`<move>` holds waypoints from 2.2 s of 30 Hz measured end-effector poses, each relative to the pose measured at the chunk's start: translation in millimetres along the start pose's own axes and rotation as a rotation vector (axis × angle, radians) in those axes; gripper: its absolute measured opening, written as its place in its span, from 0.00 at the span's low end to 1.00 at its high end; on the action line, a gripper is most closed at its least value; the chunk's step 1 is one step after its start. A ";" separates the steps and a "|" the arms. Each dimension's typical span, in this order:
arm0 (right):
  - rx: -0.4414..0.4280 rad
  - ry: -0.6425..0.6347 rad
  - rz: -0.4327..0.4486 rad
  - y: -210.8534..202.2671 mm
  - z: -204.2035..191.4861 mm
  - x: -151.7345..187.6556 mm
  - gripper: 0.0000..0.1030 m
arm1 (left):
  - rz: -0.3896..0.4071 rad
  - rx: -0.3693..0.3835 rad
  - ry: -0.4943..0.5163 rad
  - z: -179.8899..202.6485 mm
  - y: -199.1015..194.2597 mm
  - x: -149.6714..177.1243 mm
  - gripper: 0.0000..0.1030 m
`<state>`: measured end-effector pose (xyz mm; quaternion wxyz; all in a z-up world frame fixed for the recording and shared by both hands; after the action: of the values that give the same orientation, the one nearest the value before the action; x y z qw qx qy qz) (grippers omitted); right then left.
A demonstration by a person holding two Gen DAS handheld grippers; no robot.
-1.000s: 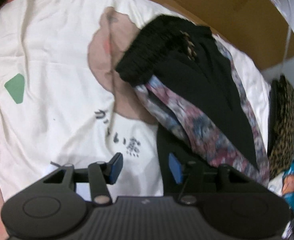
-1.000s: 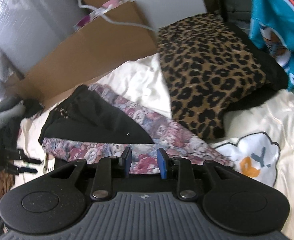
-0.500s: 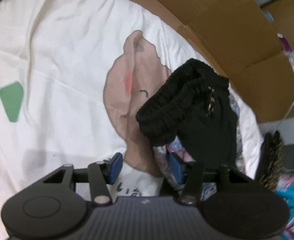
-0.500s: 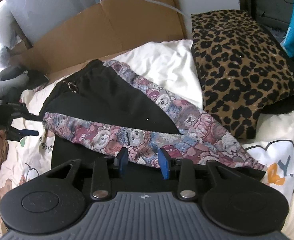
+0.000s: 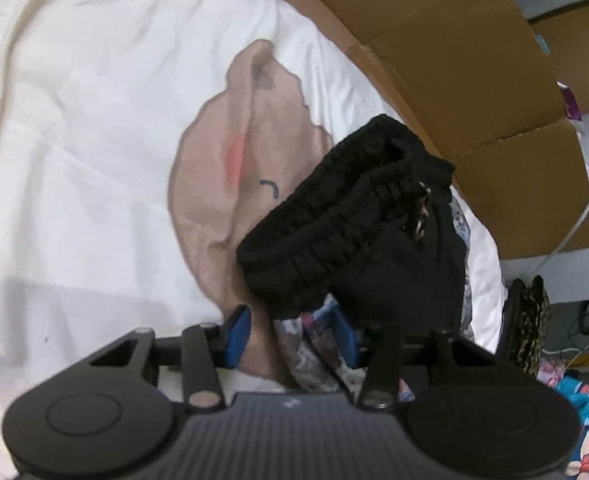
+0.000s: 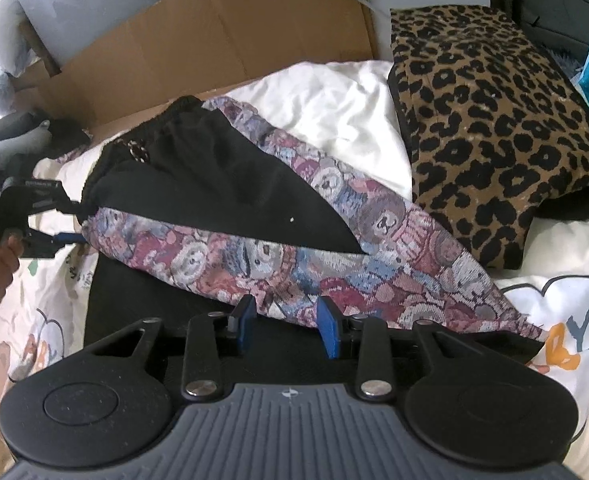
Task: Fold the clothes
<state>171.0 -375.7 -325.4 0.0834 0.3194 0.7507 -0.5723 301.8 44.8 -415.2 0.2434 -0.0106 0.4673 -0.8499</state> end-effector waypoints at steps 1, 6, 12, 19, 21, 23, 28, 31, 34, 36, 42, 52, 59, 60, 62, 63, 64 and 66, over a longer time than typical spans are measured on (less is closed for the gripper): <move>0.003 -0.004 -0.004 2.0 -0.2 1.5 0.41 | 0.003 0.016 -0.007 1.0 -0.1 -0.5 0.33; 0.018 -0.068 0.002 4.1 -4.8 5.4 0.45 | 0.038 0.044 -0.003 9.9 -11.8 -3.8 0.27; 0.034 -0.094 0.004 3.6 -4.4 9.5 0.58 | 0.066 0.055 0.029 29.7 -30.0 -10.8 0.25; 0.056 -0.123 0.004 4.1 -2.5 15.4 0.59 | 0.088 0.069 0.070 58.9 -44.1 -17.9 0.23; 0.063 -0.120 0.006 4.6 -0.3 14.9 0.59 | 0.092 0.076 0.075 64.9 -45.2 -19.5 0.23; 0.065 -0.114 0.009 5.6 2.4 13.4 0.59 | 0.095 0.082 0.073 69.2 -45.1 -21.3 0.23; 0.077 -0.132 0.016 7.7 3.7 12.0 0.59 | 0.099 0.110 0.054 79.7 -43.0 -27.3 0.23; 0.081 -0.152 0.015 8.6 2.1 14.7 0.59 | 0.105 0.126 0.058 87.8 -43.2 -31.2 0.21; 0.105 -0.182 0.030 8.8 1.7 15.4 0.59 | 0.109 0.139 0.063 95.5 -43.7 -33.7 0.20; 0.119 -0.204 0.037 9.4 1.8 14.4 0.59 | 0.111 0.144 0.068 100.2 -43.7 -34.5 0.19; 0.167 -0.287 0.043 17.0 1.9 15.0 0.59 | 0.122 0.137 0.059 104.7 -45.0 -36.2 0.17; 0.159 -0.289 0.053 18.2 12.0 3.9 0.09 | 0.158 0.105 0.058 115.3 -43.4 -44.1 0.14; 0.120 -0.229 0.093 5.8 19.9 -13.8 0.07 | 0.174 0.097 0.033 124.1 -33.9 -55.2 0.14; 0.115 -0.215 0.095 4.7 22.1 -16.0 0.07 | 0.177 0.095 0.031 125.8 -31.8 -56.5 0.14; 0.107 -0.190 0.098 3.7 26.5 -20.0 0.07 | 0.179 0.092 0.026 128.8 -26.8 -59.2 0.14; 0.103 -0.178 0.100 3.5 28.7 -22.0 0.07 | 0.180 0.090 0.023 130.2 -24.2 -60.8 0.14; 0.101 -0.168 0.102 3.0 30.3 -23.0 0.07 | 0.181 0.089 0.022 131.5 -22.0 -62.3 0.14; 0.098 -0.154 0.105 2.9 33.5 -26.0 0.07 | 0.185 0.087 0.026 135.6 -16.9 -65.3 0.14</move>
<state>184.9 -415.9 -326.1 0.1554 0.3170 0.6954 -0.6259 385.8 -27.0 -311.7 0.3152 0.0542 0.4322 -0.8432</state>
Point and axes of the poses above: each gripper's, at about its wrist camera, not at the fingertips, and y roughly the way its jaws point, z to its right, x to its underside, the point moved 6 cm from there along y, roughly the way its jaws point, and after that the axes turned 6 degrees about y, right-handed, at the moved point
